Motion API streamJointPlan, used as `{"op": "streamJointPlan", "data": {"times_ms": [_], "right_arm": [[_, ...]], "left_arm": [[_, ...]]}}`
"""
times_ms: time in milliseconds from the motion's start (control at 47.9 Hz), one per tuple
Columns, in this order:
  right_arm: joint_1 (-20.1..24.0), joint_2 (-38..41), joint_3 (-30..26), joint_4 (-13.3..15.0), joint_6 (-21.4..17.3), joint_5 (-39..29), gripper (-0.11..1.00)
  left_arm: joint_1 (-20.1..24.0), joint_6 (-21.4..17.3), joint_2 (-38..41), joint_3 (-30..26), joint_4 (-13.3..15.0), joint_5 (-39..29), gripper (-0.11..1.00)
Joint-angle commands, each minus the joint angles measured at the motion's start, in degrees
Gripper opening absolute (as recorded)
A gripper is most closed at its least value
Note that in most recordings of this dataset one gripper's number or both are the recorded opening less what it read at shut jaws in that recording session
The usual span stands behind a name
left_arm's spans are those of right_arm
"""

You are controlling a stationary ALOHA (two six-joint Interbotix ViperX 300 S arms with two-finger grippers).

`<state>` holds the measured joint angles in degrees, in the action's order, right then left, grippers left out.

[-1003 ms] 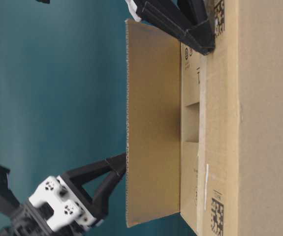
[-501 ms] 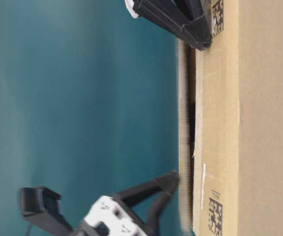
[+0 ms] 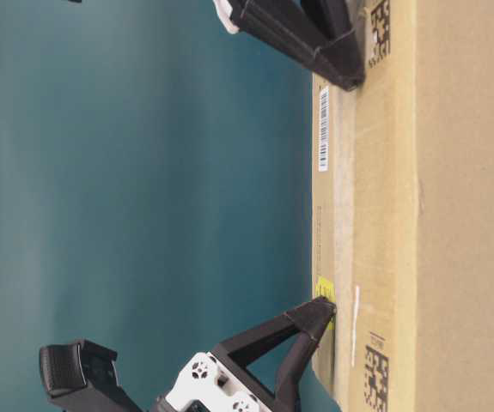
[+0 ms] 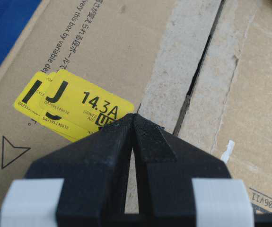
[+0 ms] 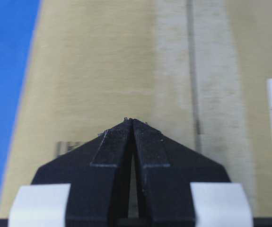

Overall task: Close the cardboard box.
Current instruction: 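Press both grippers down along the seam of the closed flaps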

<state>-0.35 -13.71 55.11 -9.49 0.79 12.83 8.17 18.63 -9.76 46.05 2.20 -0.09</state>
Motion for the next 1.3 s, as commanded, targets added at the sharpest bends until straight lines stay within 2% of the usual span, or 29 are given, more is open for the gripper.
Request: {"op": "streamJointPlan", "data": {"times_ms": [0,251,627,794,940,1087,1275], "right_arm": [[-1.8,-1.0,-0.4,0.1,0.0,1.8,0.00],[-5.1,-0.3,-0.4,0.1,0.0,3.0,0.00],[-5.1,1.4,-0.7,-0.2,-0.3,2.7,0.00],[-4.9,2.6,-0.8,-0.2,-0.4,3.0,0.00],[-4.9,2.7,-0.6,-0.3,-0.4,3.0,0.00],[-4.9,2.7,-0.7,-0.3,-0.4,3.0,0.00],[-4.9,2.7,-0.8,-0.3,-0.4,3.0,0.00]], "left_arm": [[-0.5,0.0,-1.1,0.1,0.1,1.6,0.00],[-1.0,-0.4,-1.7,1.4,0.1,4.8,0.00],[-1.1,-1.6,-3.8,4.2,0.0,12.0,0.00],[-1.1,-3.3,-6.0,6.8,-0.1,18.9,0.00],[-3.4,-5.7,-7.5,8.9,-0.2,23.8,0.00],[-6.2,-9.5,-7.1,10.5,-0.2,26.1,0.00],[-6.0,-10.9,-4.6,11.8,-0.1,28.2,0.00]]}}
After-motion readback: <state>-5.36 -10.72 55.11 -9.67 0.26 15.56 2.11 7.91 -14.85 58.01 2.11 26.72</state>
